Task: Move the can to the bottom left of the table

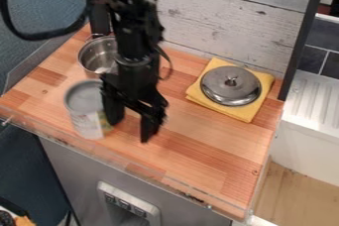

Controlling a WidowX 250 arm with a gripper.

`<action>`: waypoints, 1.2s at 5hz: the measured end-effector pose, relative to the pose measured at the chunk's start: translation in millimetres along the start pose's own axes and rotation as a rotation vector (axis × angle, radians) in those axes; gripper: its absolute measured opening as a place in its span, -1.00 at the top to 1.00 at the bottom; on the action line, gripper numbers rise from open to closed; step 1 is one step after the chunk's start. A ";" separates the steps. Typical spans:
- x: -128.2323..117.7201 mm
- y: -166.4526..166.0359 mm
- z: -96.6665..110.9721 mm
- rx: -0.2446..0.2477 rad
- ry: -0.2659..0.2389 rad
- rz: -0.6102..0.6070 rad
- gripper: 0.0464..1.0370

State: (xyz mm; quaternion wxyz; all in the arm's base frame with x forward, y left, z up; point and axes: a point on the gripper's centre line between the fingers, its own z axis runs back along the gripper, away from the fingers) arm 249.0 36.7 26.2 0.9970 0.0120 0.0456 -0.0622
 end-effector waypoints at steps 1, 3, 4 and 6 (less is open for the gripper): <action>4.6 26.2 1.8 -0.002 0.016 0.034 -0.93; 1.3 62.0 0.8 -0.009 0.052 0.076 -0.93; 2.4 56.9 5.6 -0.011 0.044 0.094 -0.93; 4.8 40.6 63.0 0.027 -0.101 0.184 -0.93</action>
